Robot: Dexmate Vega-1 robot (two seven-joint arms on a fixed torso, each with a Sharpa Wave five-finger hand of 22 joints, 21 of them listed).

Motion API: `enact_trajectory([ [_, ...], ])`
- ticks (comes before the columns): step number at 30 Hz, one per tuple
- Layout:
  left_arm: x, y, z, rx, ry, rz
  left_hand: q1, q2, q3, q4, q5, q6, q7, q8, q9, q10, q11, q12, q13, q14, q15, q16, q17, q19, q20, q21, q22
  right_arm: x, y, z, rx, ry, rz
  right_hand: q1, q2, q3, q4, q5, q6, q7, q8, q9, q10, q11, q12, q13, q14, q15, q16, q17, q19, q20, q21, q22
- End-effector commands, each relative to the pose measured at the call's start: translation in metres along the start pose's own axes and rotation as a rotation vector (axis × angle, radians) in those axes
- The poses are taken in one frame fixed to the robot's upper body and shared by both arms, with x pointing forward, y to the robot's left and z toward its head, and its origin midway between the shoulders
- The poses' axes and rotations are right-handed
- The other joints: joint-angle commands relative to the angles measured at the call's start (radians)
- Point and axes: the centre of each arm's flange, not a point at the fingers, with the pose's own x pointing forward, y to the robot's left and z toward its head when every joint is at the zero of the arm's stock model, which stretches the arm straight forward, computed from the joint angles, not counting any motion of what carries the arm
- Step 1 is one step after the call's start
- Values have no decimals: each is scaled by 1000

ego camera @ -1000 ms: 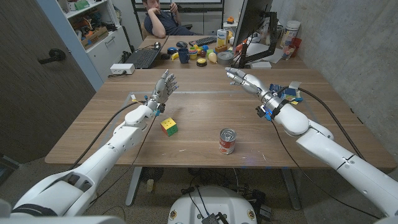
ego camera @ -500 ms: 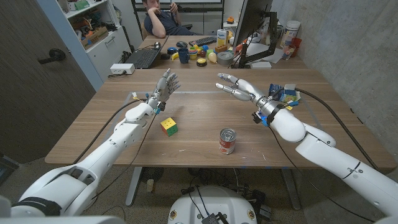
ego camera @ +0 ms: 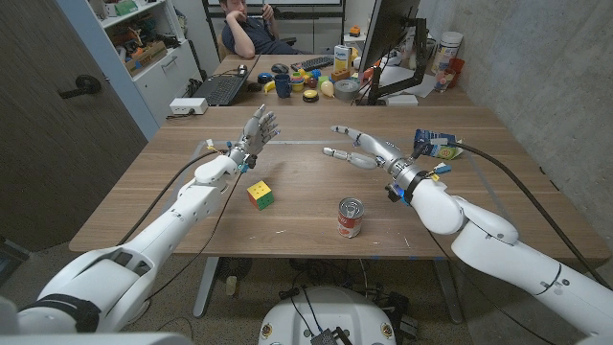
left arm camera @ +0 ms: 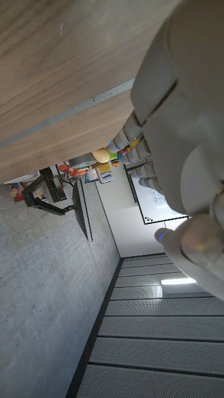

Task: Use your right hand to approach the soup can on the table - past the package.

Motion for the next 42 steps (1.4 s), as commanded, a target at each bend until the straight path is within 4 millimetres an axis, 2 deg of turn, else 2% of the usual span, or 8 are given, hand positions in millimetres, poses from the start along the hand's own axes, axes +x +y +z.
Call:
enact_trajectory([
  [1, 11, -3, 1, 6, 16, -23, 0, 99, 1, 2, 5, -6, -1, 5, 4, 0, -7, 3, 3, -1, -10, 5, 5, 6, -3, 4, 3, -14, 12, 18, -165, 139, 49, 18, 0, 0, -7, 6, -13, -11, -8, 3, -13, -4, -7, 3, -2, -2, -5, 5, 9, 0, -4, 3],
  [9, 16, -4, 1, 6, 23, -31, -1, 99, 1, 2, 5, -6, -1, 6, 4, 0, -7, 3, 3, -2, -11, 5, 5, 6, -3, 4, 3, -21, 26, 21, -230, 227, 111, 25, 0, -3, -10, 8, -25, -15, -10, 4, -29, -14, -9, 4, -3, -3, -7, 6, 15, 0, -9, 3],
  [17, 21, -5, 0, 7, 34, -39, -1, 99, 0, 2, 5, -7, -1, 5, 4, 0, -7, 3, 3, -3, -10, 5, 5, 5, -3, 4, 3, -29, 37, 23, -276, 364, 183, 34, -2, -15, -12, 12, -58, -16, -16, 6, -76, -39, -11, 6, -15, -5, -14, 8, 27, 1, -20, 3],
  [28, 24, -5, -1, 8, 47, -51, -1, 99, -1, 2, 6, -8, -1, 5, 4, -1, -8, 3, 3, -4, -10, 5, 5, 4, -2, 4, 3, -35, 47, 26, -196, 436, 288, 36, -4, -26, -12, 13, -84, -16, -18, 8, -105, -33, -10, 7, -26, -3, -18, 9, 46, 0, -25, 4],
  [37, 25, -3, -5, 2, 56, -60, -1, 99, -1, 2, 6, -9, -1, 5, 4, -3, -8, 2, 3, -5, -9, 5, 5, 3, -2, 4, 3, -33, 53, 36, -171, 445, 363, 42, -4, -35, -13, 14, -99, -17, -15, 10, -102, -29, 1, 7, -1, 3, -10, 9, 91, -3, -18, 5],
  [42, 26, -3, -8, -2, 58, -70, -1, 99, -2, 2, 6, -9, -1, 5, 4, -3, -6, 3, 3, -5, -10, 5, 5, 3, -2, 4, 3, -31, 56, 39, -165, 460, 408, 49, -4, -38, -16, 16, -96, -17, -10, 11, -111, -36, 1, 7, -6, 4, -13, 9, 110, -3, -16, 5],
])
